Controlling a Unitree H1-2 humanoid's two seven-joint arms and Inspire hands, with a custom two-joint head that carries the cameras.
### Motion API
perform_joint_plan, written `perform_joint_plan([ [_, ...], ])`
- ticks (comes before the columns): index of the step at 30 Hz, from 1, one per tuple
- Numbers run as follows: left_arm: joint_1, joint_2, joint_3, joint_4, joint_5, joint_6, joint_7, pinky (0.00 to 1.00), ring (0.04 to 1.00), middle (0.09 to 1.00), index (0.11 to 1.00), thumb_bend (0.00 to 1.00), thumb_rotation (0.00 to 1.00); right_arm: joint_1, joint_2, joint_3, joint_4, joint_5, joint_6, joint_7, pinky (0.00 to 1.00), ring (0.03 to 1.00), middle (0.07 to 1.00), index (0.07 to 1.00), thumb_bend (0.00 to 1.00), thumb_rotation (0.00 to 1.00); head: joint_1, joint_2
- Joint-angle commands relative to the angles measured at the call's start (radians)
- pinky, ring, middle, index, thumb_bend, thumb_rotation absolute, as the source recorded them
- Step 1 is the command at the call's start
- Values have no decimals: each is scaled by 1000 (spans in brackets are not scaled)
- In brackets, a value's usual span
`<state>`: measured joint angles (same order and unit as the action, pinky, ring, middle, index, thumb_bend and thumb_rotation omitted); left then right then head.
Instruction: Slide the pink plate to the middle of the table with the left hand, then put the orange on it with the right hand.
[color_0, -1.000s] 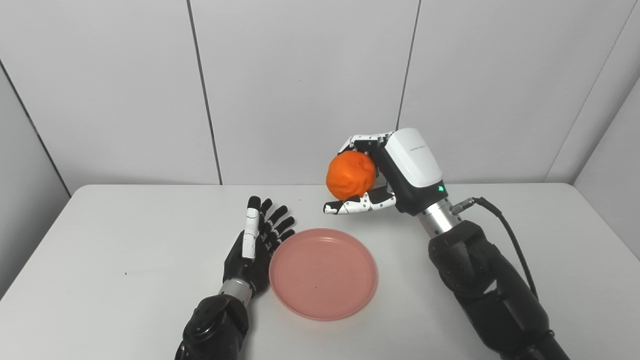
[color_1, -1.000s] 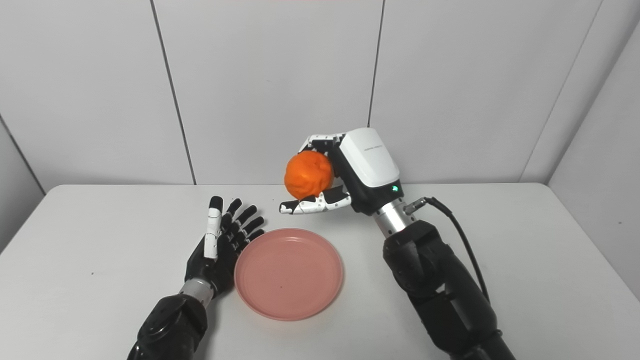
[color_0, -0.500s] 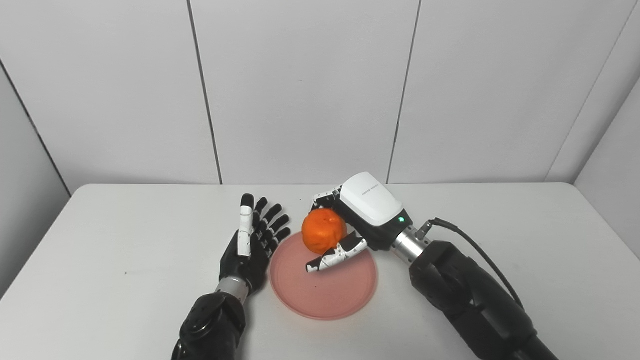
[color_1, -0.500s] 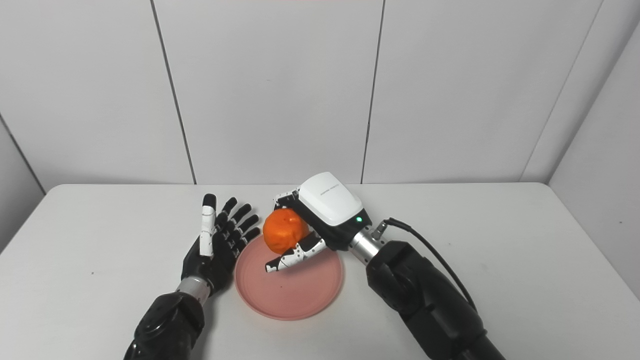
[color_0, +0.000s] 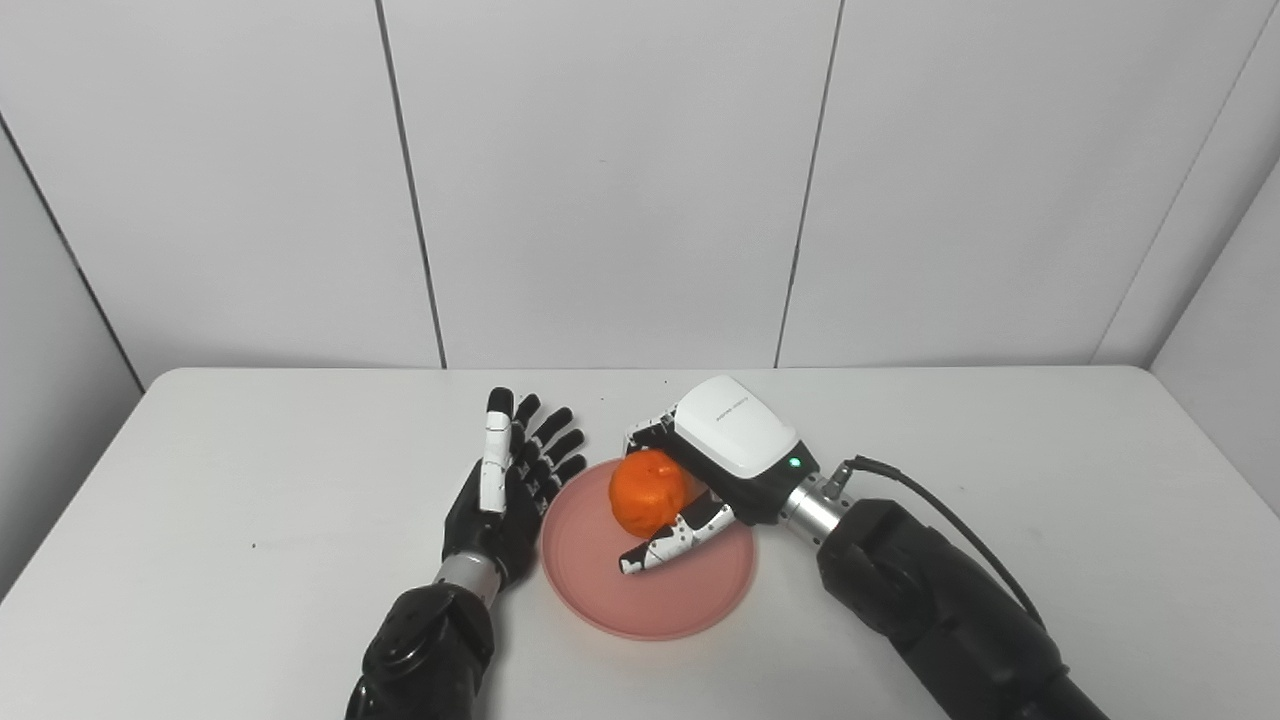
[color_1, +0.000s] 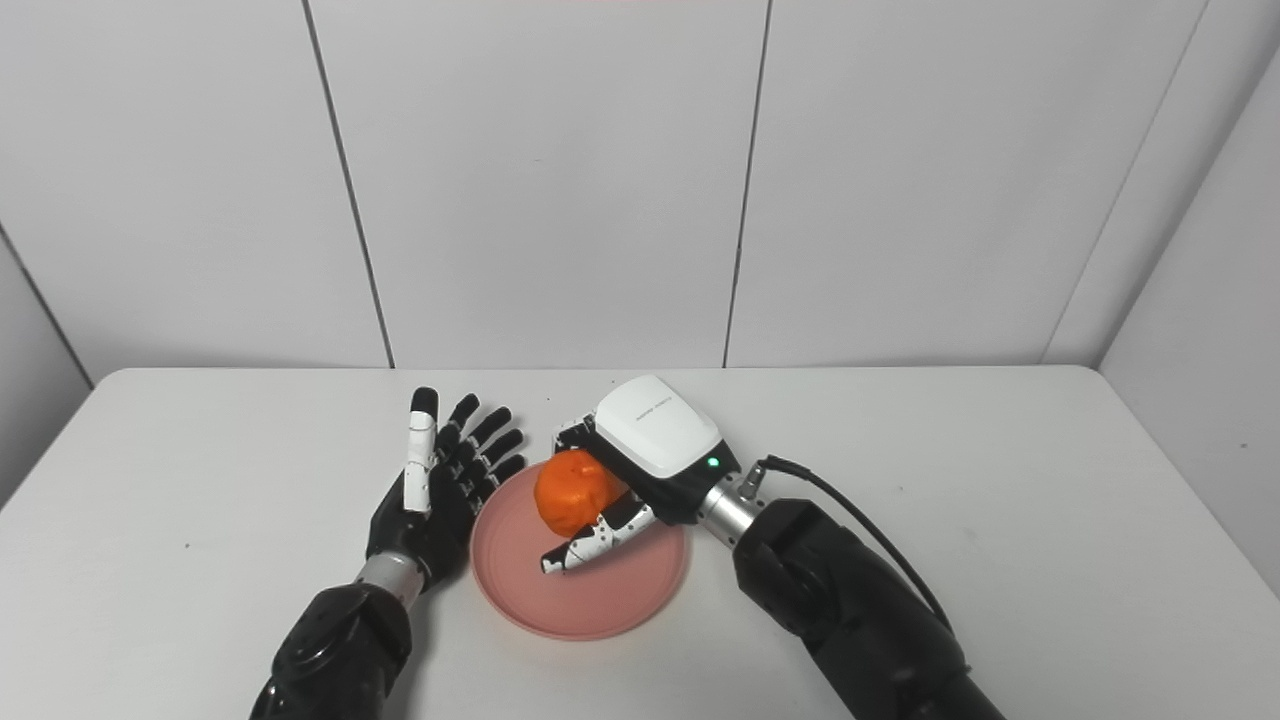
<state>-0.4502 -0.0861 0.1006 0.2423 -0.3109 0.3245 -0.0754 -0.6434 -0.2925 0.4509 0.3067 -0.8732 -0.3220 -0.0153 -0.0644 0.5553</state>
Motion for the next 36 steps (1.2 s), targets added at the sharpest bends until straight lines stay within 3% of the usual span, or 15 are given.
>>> perform_joint_plan([
  [1, -21, -9, -3, 10, -4, 7, 0, 903, 898, 929, 1000, 844, 897, -44, -11, -8, -12, 13, -22, -4, 186, 244, 327, 375, 647, 624, 0, 6],
  [12, -21, -14, -10, 1, 6, 16, 9, 898, 901, 930, 1000, 857, 898, -67, -17, 15, -2, 39, -45, 75, 181, 241, 317, 344, 665, 561, -1, 15],
  [23, -15, -16, -17, -20, 6, 30, 11, 798, 880, 926, 1000, 840, 897, -70, -5, 14, -27, 24, 19, 197, 222, 282, 356, 374, 703, 569, 0, 28],
  [31, -20, -13, -21, -2, 3, 17, 7, 818, 889, 932, 1000, 832, 902, -67, 5, 6, 3, -21, 34, 151, 201, 263, 341, 361, 710, 588, 1, 22],
  [33, -21, -14, -19, 1, 4, 15, 10, 819, 885, 927, 1000, 845, 895, -66, 4, 2, 10, -21, 29, 146, 237, 305, 384, 420, 707, 622, 2, 20],
  [36, -22, -16, -18, 1, 4, 14, 13, 816, 884, 930, 1000, 837, 895, -61, 3, -6, 4, -14, 37, 159, 388, 470, 539, 594, 749, 745, 3, 20],
])
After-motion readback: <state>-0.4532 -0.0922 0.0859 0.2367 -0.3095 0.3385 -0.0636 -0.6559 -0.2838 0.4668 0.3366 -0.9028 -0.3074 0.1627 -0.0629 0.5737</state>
